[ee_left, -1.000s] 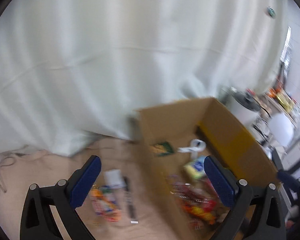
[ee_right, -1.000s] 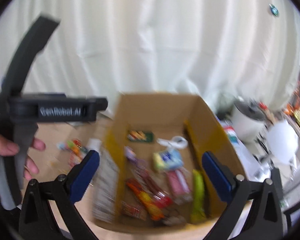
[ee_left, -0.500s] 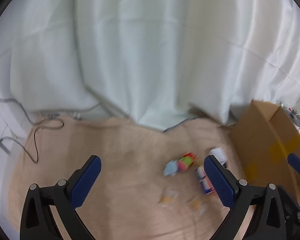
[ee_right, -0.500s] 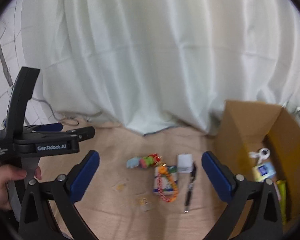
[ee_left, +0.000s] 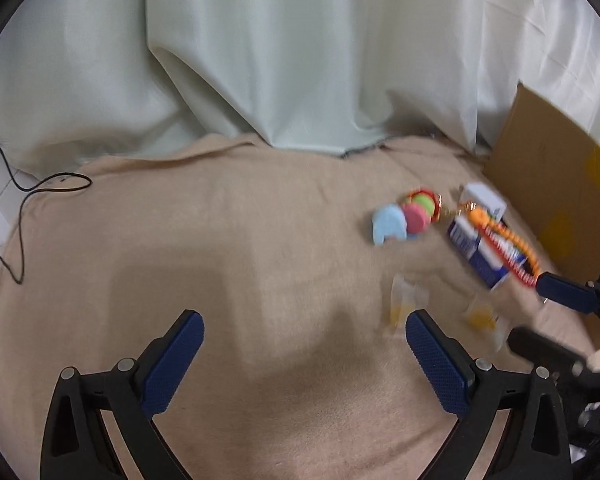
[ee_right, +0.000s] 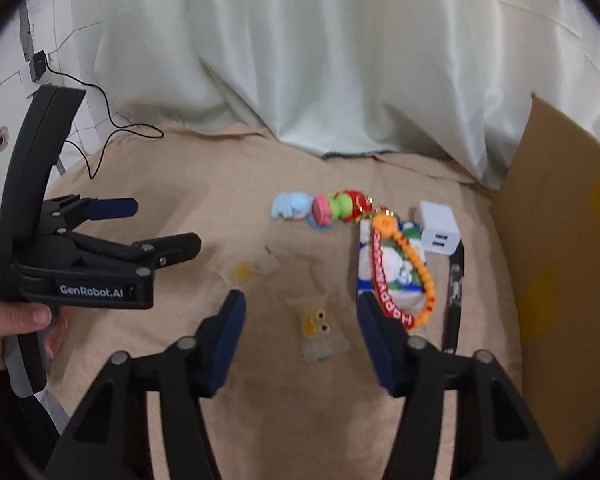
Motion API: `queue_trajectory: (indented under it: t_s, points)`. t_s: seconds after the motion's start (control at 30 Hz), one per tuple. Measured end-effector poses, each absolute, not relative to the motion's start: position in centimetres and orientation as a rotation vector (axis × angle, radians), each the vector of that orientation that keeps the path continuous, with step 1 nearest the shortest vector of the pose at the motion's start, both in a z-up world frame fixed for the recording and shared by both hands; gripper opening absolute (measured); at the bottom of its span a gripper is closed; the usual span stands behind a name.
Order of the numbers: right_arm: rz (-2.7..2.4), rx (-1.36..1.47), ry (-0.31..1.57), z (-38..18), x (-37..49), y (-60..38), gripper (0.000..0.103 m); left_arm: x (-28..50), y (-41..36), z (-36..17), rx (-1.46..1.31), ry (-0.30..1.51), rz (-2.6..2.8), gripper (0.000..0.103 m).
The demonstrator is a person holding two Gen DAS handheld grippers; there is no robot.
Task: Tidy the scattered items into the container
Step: 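Move both open tools back over the remaining pile, then grasp clear cartoon-eye packet with right tool while left tool grasps clear yellow packet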
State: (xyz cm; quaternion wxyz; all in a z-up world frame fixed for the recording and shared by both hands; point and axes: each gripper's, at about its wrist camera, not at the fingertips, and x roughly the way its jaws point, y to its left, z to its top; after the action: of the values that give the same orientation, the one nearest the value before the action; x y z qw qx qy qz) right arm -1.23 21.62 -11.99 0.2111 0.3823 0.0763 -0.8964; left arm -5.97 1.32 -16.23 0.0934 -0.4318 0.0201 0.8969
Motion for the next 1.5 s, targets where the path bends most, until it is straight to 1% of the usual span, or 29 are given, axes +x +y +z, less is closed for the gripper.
queue_trajectory:
  t_s: [0.07,0.1,0.13,0.23,0.33,0.47,0.57,0.67,0.7,0.87,0.97,1.1,1.17,1.23,1.27,1.3,1.37,1.5]
  points:
    - [-2.450,1.117,0.182,-13.1,-1.6,22.0,0.055,-6.0,1.7,-16.8,-1.292,0.051,2.633,0.096]
    - [-2.436,1.131,0.181,-13.4,-1.7,22.1,0.048,-5.9,1.9,-16.9,-1.285,0.043,2.626,0.094]
    - [-2.420,1.148,0.180,-13.7,-1.8,22.2,0.045,-5.8,2.1,-16.9,-1.284,0.034,2.622,0.094]
    - [-2.438,1.129,0.180,-13.9,-1.9,22.1,0.043,-5.5,2.5,-16.8,-1.268,0.031,2.596,0.094]
    - [-2.430,1.118,0.195,-14.0,-2.5,21.6,0.043,-5.1,2.8,-16.6,-1.247,0.099,2.623,0.094]
    - [-2.403,1.152,0.219,-14.9,-3.3,20.8,0.043,-5.0,2.6,-16.9,-1.255,0.072,2.608,0.094]
    - [-2.392,1.162,0.251,-15.4,-3.4,20.5,0.041,-5.0,2.8,-17.1,-1.267,0.078,2.599,0.094]
    - [-2.393,1.168,0.225,-15.3,-3.6,21.0,0.034,-5.0,3.1,-17.1,-1.260,0.097,2.600,0.094]
    - [-2.398,1.169,0.221,-15.3,-3.7,21.2,0.026,-5.0,3.2,-17.0,-1.254,0.098,2.599,0.094]
    - [-2.389,1.162,0.252,-15.0,-3.3,21.2,0.023,-5.5,3.8,-17.2,-1.244,0.117,2.589,0.094]
    - [-2.393,1.131,0.248,-14.1,-2.7,21.5,0.023,-6.2,4.5,-17.2,-1.232,0.103,2.569,0.094]
    - [-2.415,1.106,0.226,-13.0,-1.8,22.5,0.023,-7.2,5.7,-17.4,-1.225,0.161,2.577,0.094]
    - [-2.428,1.104,0.211,-12.8,-1.8,23.1,0.023,-7.4,5.9,-17.9,-1.232,0.153,2.569,0.093]
    - [-2.434,1.105,0.182,-12.8,-2.0,23.9,0.023,-7.8,5.8,-18.7,-1.260,0.120,2.549,0.090]
    - [-2.437,1.111,0.172,-12.9,-2.1,24.1,0.023,-7.9,5.8,-18.8,-1.266,0.117,2.544,0.084]
    - [-2.440,1.121,0.167,-12.9,-2.2,24.3,0.023,-7.8,5.9,-18.7,-1.251,0.124,2.546,0.071]
    - [-2.446,1.129,0.149,-12.9,-2.4,24.7,0.023,-7.7,6.2,-18.5,-1.238,0.143,2.539,0.059]
    - [-2.430,1.121,0.106,-12.8,-2.4,24.7,0.024,-7.1,7.3,-18.6,-1.228,0.277,2.539,0.058]
